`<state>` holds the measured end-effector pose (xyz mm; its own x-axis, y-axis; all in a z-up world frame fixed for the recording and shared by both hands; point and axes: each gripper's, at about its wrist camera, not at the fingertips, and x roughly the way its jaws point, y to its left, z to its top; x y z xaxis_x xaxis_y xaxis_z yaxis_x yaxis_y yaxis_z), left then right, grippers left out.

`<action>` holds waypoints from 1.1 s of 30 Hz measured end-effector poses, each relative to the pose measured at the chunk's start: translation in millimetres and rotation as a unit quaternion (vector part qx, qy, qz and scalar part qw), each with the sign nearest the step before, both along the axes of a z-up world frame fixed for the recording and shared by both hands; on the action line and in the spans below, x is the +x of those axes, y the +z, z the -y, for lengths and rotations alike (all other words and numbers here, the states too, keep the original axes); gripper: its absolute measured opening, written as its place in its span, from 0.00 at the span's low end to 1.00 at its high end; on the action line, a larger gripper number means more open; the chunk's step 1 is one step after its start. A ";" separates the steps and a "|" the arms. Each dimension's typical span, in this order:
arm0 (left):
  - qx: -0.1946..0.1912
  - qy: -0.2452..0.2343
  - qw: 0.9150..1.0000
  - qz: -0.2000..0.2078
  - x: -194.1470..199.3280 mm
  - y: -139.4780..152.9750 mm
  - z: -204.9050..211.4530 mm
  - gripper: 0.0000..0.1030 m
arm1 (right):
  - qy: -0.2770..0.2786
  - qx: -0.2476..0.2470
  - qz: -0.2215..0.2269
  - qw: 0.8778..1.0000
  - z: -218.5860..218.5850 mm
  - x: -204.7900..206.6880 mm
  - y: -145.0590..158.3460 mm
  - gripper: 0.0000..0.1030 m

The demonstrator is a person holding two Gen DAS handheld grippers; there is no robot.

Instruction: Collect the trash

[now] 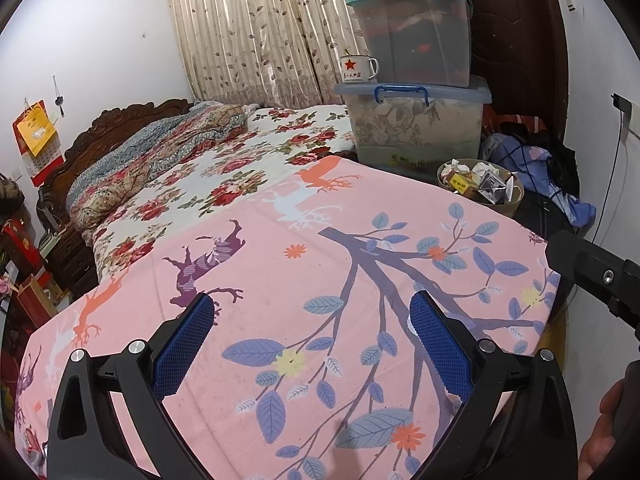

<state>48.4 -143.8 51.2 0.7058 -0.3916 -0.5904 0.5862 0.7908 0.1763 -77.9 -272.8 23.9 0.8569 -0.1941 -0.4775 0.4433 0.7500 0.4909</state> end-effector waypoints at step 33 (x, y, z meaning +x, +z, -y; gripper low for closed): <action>-0.005 0.003 1.000 0.002 4.3 5.9 -5.4 0.92 | 0.007 -0.033 0.009 0.999 -8.1 -3.4 15.2 0.97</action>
<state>52.8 -138.3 57.0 0.7101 -0.3933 -0.5839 0.5812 0.7956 0.1710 -81.3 -264.8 39.2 0.8685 -0.2125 -0.4478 0.4238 0.7868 0.4487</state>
